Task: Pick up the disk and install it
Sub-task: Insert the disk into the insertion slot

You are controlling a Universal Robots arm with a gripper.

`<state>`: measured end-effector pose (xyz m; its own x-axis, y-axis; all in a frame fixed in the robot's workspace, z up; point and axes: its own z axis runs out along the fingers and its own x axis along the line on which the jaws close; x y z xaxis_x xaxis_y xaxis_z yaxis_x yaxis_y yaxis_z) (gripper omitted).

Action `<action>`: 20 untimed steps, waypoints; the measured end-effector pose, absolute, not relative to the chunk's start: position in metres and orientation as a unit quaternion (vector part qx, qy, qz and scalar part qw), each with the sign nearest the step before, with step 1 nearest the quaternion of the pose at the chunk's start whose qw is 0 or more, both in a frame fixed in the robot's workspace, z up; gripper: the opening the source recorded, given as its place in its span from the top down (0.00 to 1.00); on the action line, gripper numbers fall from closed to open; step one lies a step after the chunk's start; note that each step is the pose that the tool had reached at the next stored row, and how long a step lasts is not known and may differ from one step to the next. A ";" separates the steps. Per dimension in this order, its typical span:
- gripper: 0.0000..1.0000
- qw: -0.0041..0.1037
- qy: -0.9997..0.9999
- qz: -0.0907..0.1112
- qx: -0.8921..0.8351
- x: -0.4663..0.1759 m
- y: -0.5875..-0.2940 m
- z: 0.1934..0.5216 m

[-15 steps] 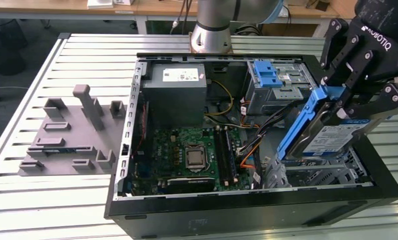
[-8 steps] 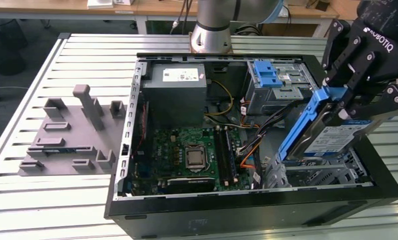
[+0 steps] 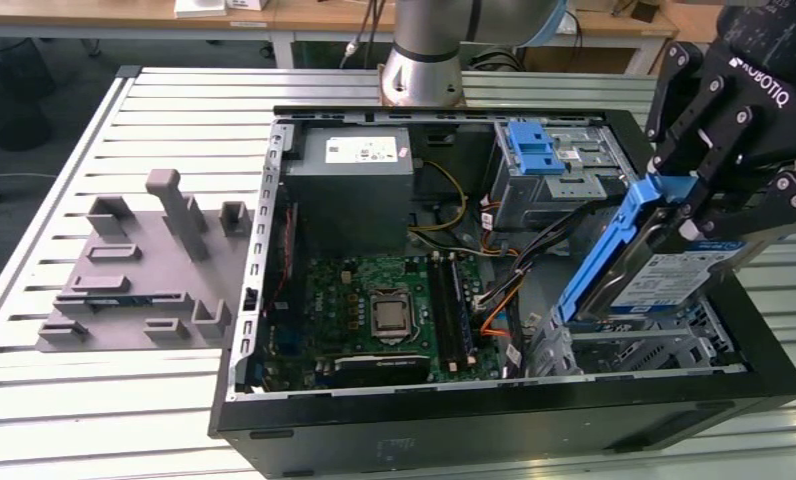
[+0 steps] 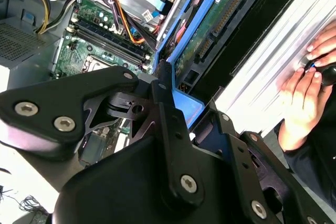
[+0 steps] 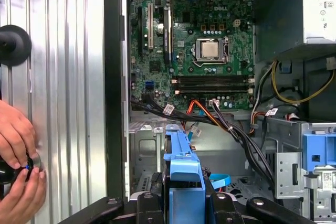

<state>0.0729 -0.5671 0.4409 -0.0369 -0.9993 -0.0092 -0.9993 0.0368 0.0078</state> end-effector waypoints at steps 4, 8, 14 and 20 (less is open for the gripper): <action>0.64 0.001 0.720 0.006 -0.694 0.073 -0.567 0.440; 0.64 0.001 0.720 0.006 -0.694 0.074 -0.567 0.438; 0.64 0.001 0.720 0.006 -0.694 0.075 -0.567 0.437; 0.64 0.001 0.720 0.006 -0.694 0.075 -0.567 0.435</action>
